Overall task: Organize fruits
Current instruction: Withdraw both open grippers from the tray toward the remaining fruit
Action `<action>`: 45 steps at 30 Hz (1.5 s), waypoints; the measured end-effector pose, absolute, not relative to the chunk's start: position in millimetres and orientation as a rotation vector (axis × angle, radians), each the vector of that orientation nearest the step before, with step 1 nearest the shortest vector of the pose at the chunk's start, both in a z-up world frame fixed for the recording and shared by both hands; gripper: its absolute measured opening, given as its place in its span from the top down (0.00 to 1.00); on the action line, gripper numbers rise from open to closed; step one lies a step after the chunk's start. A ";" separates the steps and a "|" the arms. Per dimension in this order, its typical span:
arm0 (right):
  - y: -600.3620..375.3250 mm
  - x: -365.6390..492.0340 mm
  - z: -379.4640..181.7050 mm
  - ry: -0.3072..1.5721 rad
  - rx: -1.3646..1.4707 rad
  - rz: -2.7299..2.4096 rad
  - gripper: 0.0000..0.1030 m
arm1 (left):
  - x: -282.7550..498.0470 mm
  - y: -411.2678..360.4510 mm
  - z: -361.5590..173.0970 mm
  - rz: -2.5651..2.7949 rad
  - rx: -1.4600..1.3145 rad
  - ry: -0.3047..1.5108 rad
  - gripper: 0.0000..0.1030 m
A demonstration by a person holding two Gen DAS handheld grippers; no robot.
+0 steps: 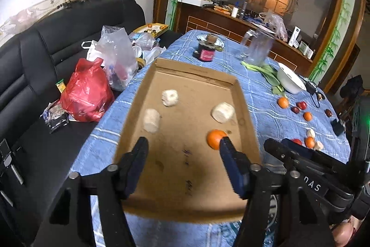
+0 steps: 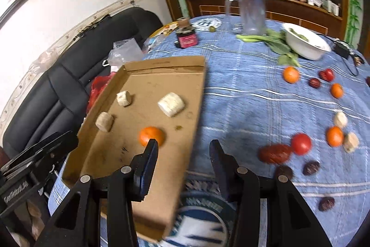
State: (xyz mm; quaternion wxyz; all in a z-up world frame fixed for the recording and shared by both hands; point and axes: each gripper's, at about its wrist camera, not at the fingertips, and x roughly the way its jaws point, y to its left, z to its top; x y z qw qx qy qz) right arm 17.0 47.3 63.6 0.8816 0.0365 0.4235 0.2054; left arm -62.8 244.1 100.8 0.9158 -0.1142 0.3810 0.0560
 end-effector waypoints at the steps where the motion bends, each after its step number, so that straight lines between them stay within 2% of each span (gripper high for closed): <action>1: 41.0 12.4 63.3 0.880 0.081 0.418 0.51 | -67.1 238.2 101.3 0.118 -0.228 0.779 0.36; 5: 17.5 -2.6 61.3 0.875 0.104 0.383 0.51 | -85.4 215.1 102.8 0.114 -0.215 0.762 0.28; 8: 2.6 -12.4 60.2 0.873 0.126 0.363 0.51 | -94.5 200.5 104.5 0.118 -0.185 0.750 0.25; 21: -47.0 -47.1 51.2 0.864 0.192 0.280 0.52 | -125.4 140.4 109.1 0.192 0.034 0.657 0.25; 45: -70.1 -52.7 44.1 0.870 0.231 0.243 0.52 | -134.1 122.0 115.1 0.164 0.060 0.637 0.25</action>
